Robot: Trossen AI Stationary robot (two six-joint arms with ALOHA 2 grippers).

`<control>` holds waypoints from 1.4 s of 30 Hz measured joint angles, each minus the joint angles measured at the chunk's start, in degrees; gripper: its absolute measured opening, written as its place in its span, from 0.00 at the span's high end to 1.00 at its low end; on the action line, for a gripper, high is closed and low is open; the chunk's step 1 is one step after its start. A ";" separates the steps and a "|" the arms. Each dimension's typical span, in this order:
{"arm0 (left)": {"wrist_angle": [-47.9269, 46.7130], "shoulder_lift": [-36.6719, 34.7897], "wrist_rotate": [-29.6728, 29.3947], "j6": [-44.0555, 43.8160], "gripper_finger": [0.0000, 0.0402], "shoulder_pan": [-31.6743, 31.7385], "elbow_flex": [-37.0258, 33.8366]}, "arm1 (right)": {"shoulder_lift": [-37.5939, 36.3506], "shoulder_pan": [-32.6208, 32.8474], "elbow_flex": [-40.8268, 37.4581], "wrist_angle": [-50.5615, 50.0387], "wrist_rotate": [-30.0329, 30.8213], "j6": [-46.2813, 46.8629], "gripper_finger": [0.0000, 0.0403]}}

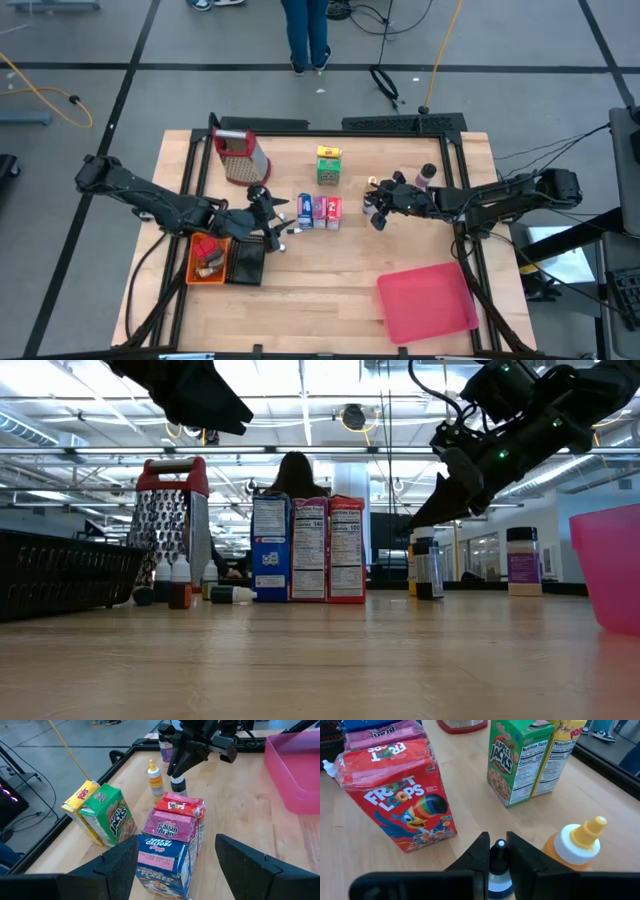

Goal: Pick & Place Kitchen Items
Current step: Put the black food coloring bottle into the black bin

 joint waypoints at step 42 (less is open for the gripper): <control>9.89 -0.02 7.61 3.00 0.34 0.00 -0.04 | 12.06 12.50 35.22 0.93 -4.26 -16.31 0.91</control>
